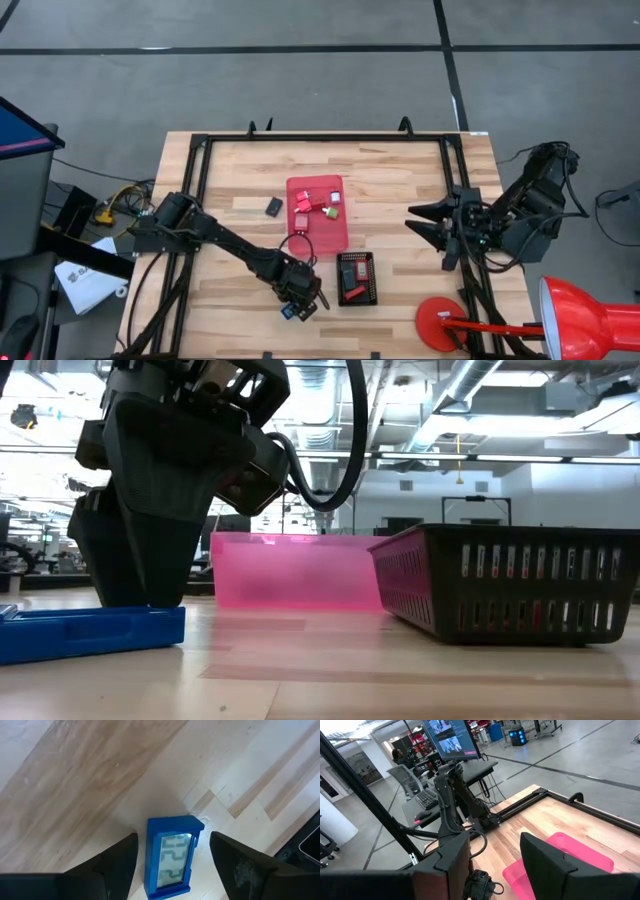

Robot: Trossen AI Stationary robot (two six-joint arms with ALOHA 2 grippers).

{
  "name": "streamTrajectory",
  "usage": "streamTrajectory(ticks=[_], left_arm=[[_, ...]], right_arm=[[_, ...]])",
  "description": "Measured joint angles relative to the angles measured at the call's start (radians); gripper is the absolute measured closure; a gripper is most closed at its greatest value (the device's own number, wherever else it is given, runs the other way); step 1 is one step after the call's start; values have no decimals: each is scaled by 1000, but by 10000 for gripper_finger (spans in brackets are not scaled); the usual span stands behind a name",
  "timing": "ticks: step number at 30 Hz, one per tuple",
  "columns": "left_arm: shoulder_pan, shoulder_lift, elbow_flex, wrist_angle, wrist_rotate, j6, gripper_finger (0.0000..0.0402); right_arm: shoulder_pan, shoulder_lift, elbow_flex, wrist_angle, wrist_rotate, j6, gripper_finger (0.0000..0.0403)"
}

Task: Pick & Place Office items
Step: Put the blue digital timer into the black bin

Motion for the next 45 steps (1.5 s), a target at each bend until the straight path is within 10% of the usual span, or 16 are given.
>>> streamTrajectory(ticks=[17,32,45], left_arm=[[11,-33,-6,56,-29,5,296],[18,-65,-8,242,-5,7,325],[136,-290,-5,349,-245,155,332]], right_arm=[[37,0,0,-9,25,2,233],[52,0,0,-11,26,30,233],[52,0,0,-11,27,37,233]])
